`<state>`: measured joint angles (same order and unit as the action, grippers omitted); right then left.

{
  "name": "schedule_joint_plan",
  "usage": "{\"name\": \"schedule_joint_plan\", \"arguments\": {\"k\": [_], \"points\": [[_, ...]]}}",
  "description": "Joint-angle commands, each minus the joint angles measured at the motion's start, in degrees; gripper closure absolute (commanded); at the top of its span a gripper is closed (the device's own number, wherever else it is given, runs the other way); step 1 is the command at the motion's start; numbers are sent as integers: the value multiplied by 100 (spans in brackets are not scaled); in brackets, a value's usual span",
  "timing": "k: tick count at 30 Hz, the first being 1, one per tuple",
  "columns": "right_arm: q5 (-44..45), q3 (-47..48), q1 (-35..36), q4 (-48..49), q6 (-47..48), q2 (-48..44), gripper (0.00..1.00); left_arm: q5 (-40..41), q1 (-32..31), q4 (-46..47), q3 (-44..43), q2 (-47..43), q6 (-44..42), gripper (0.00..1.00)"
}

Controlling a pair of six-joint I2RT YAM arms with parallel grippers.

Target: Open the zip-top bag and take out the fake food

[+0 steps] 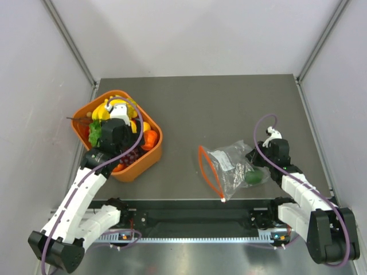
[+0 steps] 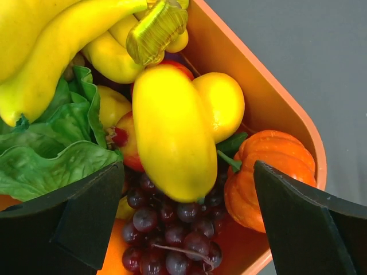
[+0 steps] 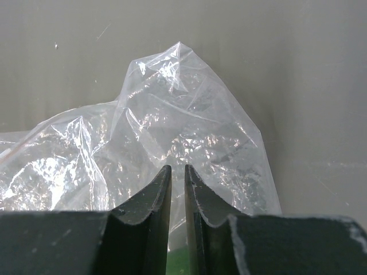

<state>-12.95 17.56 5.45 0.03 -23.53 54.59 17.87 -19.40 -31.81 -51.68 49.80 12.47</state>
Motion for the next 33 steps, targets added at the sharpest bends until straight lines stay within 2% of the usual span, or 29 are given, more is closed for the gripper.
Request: {"name": "schedule_joint_plan", "arguments": {"k": [1,7,14,17,18,20,21,23,27,28,31,33], "points": [[-67,2,-115,243,85,-62,85,138,33,-158,-263,-207,-16,1],[-85,2,-123,252,94,-62,85,24,33,-370,-685,-488,-201,1],[-94,2,-150,252,85,-53,85,-1057,-169,-159,-1063,-525,-140,1],[-85,-7,-158,243,77,-54,85,-839,-783,52,-1020,-297,-96,1],[-85,2,-159,252,85,-53,85,-263,-1411,157,-1011,-182,-139,1],[-111,2,-185,243,85,-19,85,512,-2222,254,-1054,220,-209,1],[-111,10,-176,243,77,-18,85,968,-2948,376,-1081,388,-279,1],[-111,10,-194,234,85,-9,85,1078,-3646,579,-1107,827,-298,1],[-146,10,-229,234,77,17,85,711,-4368,1640,-494,1041,-263,1],[-164,10,-238,234,68,17,85,309,-4458,2235,-31,997,-236,1],[-190,10,-255,243,77,34,85,-431,-4529,3100,848,1014,1,1],[-199,19,-264,260,77,43,85,-994,-4546,3751,1159,1172,132,1]]}}
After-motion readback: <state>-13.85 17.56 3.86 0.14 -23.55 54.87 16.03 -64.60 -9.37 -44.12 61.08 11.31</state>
